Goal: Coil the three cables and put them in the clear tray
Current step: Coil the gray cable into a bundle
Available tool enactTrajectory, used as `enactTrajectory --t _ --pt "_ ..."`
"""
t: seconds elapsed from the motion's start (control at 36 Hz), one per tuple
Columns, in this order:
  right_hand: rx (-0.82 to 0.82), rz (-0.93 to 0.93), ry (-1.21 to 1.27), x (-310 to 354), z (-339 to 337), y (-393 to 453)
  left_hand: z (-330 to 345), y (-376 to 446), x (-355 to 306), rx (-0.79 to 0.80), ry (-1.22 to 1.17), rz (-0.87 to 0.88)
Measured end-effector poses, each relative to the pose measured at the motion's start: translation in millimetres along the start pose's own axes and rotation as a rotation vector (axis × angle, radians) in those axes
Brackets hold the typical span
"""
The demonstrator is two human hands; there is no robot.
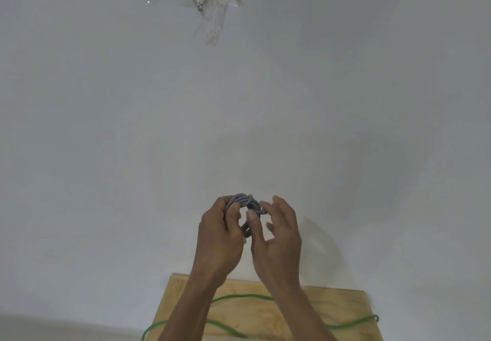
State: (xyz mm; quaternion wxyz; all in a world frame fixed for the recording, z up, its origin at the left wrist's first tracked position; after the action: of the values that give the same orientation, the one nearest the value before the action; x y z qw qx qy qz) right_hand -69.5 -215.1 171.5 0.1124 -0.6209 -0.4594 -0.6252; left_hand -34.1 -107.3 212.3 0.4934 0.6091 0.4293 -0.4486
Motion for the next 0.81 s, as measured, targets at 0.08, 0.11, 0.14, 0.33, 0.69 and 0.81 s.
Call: enactTrajectory --t 0.08,0.11,0.14,0.33,0.69,0.81 --pt "0.066 0.004 0.046 -7 -4 -2 -9 0 3 0.075 -0.008 0.016" --pt "0.08 0.039 0.112 -8 -4 -3 -12 1 4 0.076 0.0 0.032" --pt "0.088 0.081 0.171 -7 -4 -5 -14 1 7 0.069 -0.001 0.041" --pt "-0.006 0.419 0.765 4 21 -33 -15 -8 29 -0.01 -0.219 -0.089" --pt "-0.211 0.54 0.723 -3 53 -78 -37 -31 71 -0.103 -0.62 -0.406" --pt "-0.249 0.574 0.709 -10 62 -93 -51 -39 87 -0.08 -0.581 -0.466"
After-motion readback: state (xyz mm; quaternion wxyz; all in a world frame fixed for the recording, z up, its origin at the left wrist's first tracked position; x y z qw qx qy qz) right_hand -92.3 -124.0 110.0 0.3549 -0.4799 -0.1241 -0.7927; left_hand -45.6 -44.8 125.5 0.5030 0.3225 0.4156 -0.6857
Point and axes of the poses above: each hand's wrist, its own y-axis towards the middle knuckle, its own z-axis out of the palm, x = y × z, the point moved 3 cm from there along y, towards the middle knuckle, and after that the axes turned 2 degrees about -z, right-handed, at the moved point
